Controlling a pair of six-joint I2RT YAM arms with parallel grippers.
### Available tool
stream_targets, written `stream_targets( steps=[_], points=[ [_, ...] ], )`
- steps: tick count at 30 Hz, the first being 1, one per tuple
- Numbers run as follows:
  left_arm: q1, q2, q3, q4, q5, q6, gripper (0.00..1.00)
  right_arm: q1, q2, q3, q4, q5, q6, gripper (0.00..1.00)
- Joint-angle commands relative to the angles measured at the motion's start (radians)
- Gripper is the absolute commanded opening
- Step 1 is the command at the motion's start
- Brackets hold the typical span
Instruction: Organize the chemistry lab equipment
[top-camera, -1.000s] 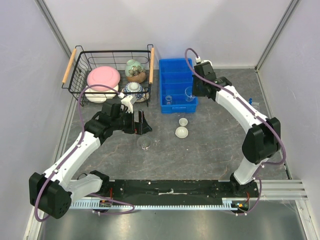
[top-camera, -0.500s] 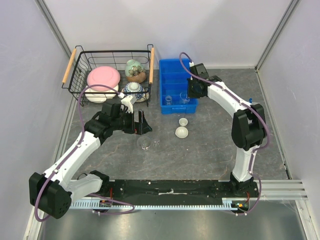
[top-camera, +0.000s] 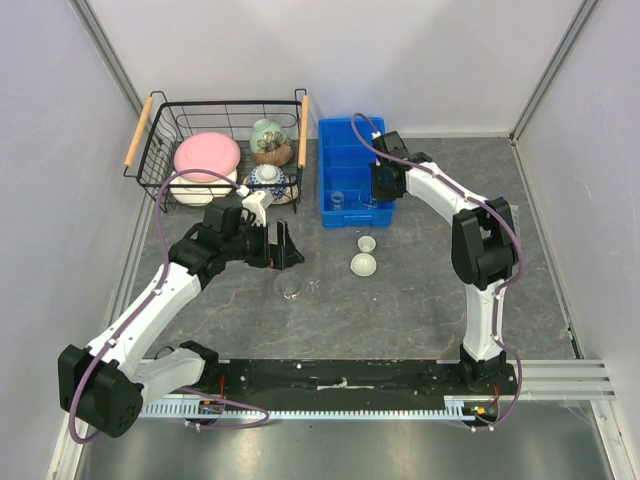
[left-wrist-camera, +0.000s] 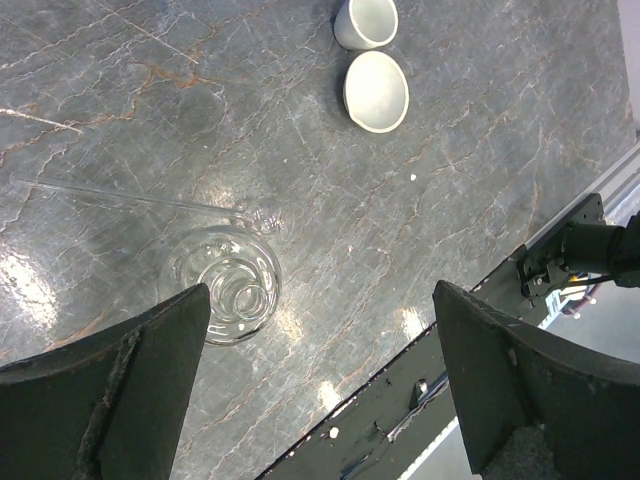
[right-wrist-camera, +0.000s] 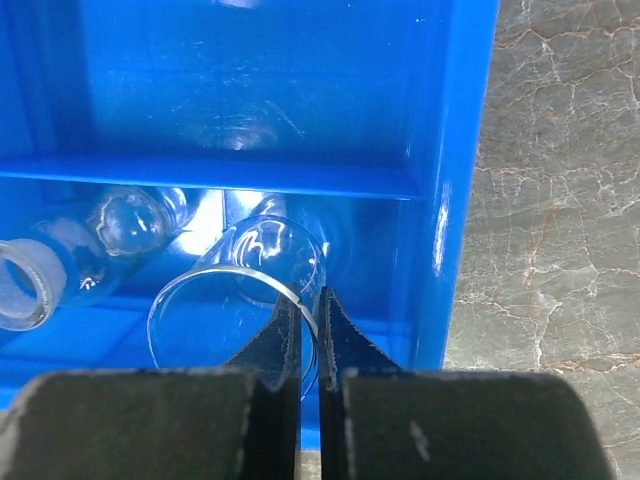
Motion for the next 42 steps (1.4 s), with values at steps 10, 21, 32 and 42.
stream_targets(
  steps=[10,21,32,42],
  points=[
    [0.005,-0.012,0.001,0.035,0.042,0.020,0.99,0.003,0.035,0.057,0.001,0.051,-0.033,0.18],
    [0.005,-0.012,0.001,0.036,0.045,0.020,0.99,0.003,0.039,0.078,-0.016,0.048,-0.037,0.30],
    [0.007,-0.009,0.001,0.036,0.048,0.020,0.99,0.033,-0.079,0.176,-0.116,0.152,-0.069,0.35],
    [0.005,-0.014,0.000,0.036,0.039,0.018,0.99,0.151,-0.316,0.026,-0.110,0.217,-0.062,0.41]
  ],
)
